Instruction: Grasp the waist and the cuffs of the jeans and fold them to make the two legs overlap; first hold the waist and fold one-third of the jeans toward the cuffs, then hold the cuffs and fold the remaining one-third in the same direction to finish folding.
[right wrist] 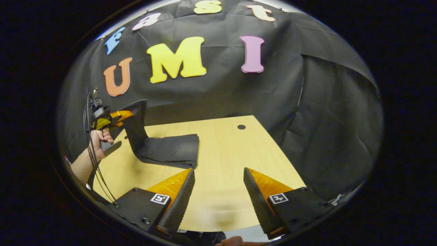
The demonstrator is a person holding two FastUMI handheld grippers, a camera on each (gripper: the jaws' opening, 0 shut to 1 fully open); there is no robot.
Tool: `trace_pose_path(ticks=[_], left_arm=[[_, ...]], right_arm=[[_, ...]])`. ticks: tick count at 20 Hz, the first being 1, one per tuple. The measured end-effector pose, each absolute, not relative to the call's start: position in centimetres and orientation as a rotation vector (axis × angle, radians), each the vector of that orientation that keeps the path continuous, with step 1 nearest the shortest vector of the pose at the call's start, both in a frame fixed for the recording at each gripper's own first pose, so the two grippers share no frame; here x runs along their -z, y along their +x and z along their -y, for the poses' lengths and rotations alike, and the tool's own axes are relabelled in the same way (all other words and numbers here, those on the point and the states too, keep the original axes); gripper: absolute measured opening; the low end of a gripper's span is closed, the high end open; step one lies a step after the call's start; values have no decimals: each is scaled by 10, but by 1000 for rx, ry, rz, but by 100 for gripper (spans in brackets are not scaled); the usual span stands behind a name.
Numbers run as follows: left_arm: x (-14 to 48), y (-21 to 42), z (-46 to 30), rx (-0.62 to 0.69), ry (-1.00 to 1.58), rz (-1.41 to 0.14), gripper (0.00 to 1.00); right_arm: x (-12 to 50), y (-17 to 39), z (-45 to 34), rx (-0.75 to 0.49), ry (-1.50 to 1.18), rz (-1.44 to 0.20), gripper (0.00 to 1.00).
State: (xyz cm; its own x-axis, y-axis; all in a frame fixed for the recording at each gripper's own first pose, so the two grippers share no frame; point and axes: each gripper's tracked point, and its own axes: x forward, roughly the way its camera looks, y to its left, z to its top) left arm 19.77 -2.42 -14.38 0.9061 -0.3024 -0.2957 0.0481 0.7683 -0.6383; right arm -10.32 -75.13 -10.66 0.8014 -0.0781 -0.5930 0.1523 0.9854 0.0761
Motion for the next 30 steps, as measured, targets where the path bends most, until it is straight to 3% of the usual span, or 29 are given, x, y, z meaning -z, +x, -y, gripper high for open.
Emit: trace_pose_path(ticks=[7,14,15,18,22,26,30], left_arm=[[266,172,107,207,-440,-619,4],[324,171,124,126,-483,-778,10],[325,167,121,121,-481,-791,29],[322,165,126,131,-467,-798,32],[312,154,147,170,-457,-793,99],[277,138,142,198,-422,-755,99],[191,131,104,204,-283,-557,98]], right_arm=[[126,-136,806,265,226,-686,89],[137,-124,806,246,249,-716,89],[138,-119,802,233,243,-714,89],[137,-108,791,199,229,-706,90],[133,-101,779,175,237,-696,90],[122,-87,764,155,214,-657,89],[102,-55,730,93,78,-587,89]])
